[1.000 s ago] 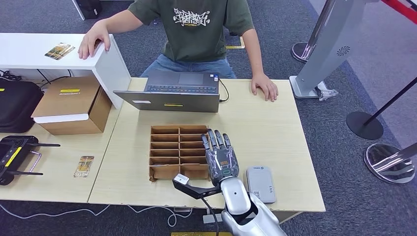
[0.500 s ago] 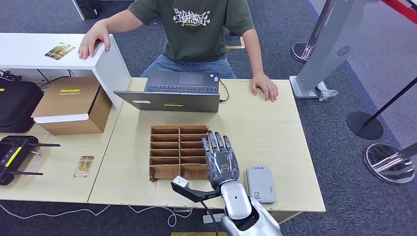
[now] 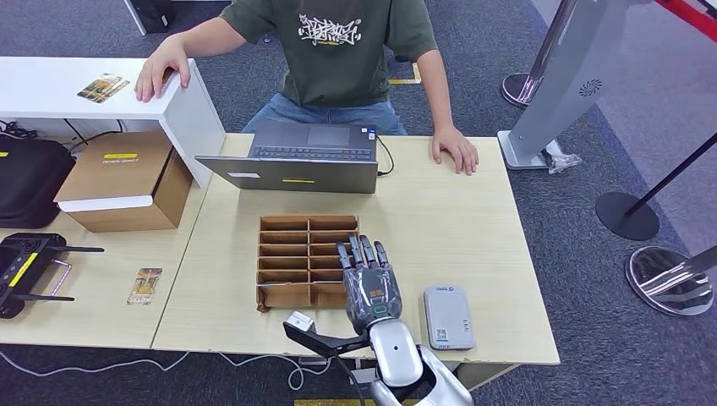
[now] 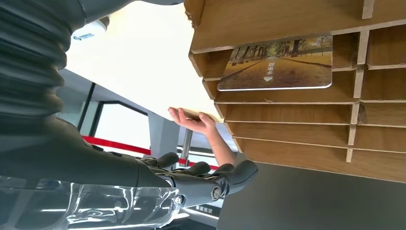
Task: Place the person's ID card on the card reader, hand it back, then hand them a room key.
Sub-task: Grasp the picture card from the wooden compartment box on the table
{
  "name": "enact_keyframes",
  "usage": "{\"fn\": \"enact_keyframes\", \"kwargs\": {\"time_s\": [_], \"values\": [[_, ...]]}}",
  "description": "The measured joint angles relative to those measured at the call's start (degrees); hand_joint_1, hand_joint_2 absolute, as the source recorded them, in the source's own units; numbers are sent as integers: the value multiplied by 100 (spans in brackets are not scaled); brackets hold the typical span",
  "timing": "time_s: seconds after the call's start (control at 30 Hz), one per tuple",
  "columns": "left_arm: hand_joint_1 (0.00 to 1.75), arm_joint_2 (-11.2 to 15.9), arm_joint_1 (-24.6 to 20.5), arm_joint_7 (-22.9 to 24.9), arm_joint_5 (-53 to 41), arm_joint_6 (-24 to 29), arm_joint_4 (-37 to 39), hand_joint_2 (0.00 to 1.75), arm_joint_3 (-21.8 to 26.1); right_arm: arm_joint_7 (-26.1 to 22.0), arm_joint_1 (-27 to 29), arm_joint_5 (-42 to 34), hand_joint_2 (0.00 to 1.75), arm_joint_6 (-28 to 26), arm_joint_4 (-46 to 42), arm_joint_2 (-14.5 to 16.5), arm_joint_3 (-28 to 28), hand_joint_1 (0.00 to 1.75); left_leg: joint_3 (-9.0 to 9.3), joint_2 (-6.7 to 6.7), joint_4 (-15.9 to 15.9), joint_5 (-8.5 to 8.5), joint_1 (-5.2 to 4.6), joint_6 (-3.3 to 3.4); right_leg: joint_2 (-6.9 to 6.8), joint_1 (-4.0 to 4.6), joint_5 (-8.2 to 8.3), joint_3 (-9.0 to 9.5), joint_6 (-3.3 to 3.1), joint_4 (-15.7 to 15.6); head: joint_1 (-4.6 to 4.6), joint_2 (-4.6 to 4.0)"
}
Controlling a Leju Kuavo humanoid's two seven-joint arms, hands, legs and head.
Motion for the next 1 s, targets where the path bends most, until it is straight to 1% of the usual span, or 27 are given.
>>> {"fn": "enact_keyframes", "kwargs": {"time_s": [0.47,1.0], "values": [[0,-3,-8,49,2,-16,0,0,0,125,-73,-195,175,-139,249,238,0,0,0,0,0,0,0,0,0,0,0,0,0,0,0,0],[0,-3,-10,58,39,-17,0,0,16,158,-242,-243,175,-145,669,345,22,0,0,0,0,0,0,0,0,0,0,1,0,0,0,0]]}}
